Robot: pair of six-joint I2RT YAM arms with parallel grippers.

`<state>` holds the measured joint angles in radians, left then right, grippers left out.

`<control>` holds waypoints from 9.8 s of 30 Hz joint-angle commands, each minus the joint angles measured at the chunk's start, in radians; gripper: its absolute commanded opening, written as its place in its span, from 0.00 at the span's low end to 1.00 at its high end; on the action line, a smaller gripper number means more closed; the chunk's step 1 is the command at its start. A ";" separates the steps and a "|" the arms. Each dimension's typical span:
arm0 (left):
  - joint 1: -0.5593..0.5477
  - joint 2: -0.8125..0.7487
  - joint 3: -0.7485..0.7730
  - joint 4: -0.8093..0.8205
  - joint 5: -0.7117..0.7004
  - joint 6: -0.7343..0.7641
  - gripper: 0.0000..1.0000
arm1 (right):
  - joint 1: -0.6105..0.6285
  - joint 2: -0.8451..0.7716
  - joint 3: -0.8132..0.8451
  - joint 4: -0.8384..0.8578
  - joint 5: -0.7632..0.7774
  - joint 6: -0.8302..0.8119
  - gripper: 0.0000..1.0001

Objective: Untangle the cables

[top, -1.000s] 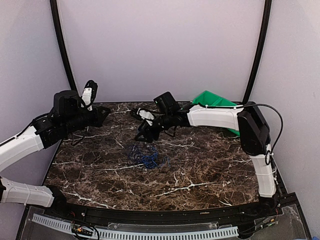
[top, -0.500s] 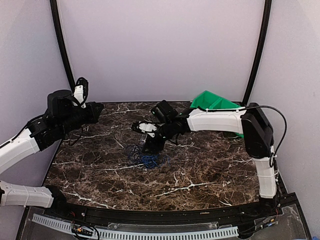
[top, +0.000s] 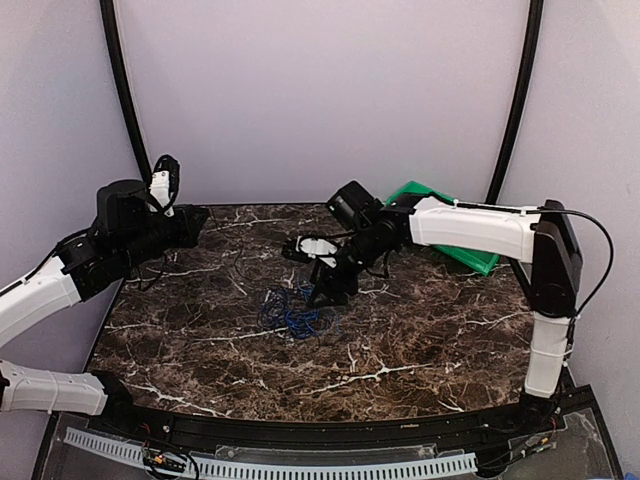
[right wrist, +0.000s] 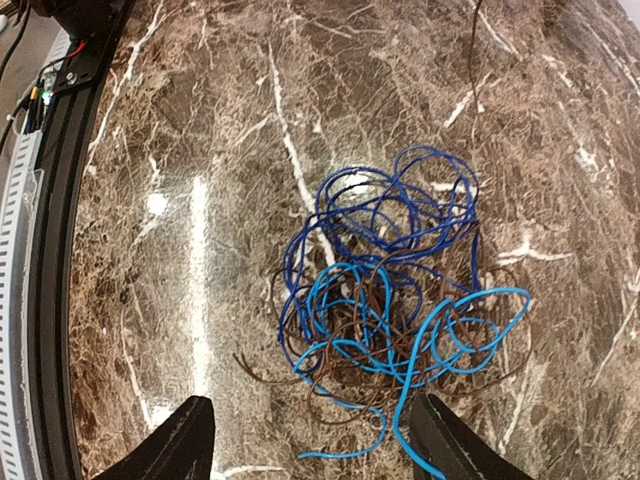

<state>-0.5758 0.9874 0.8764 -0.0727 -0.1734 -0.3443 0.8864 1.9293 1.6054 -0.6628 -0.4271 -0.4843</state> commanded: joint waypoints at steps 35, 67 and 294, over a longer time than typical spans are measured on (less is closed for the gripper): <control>0.007 0.016 -0.017 0.068 0.053 0.019 0.00 | -0.029 -0.051 -0.027 0.045 0.199 -0.075 0.72; 0.007 0.107 0.335 -0.070 0.055 0.021 0.00 | 0.097 0.432 0.157 0.539 0.363 0.166 0.25; 0.204 0.014 -0.097 -0.059 0.217 0.103 0.00 | 0.016 0.062 -0.016 -0.095 0.133 -0.117 0.60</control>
<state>-0.3706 1.0424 0.7536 -0.0624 0.1318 -0.2974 0.9558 2.0956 1.6657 -0.5591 -0.2878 -0.4820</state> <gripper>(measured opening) 0.021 0.573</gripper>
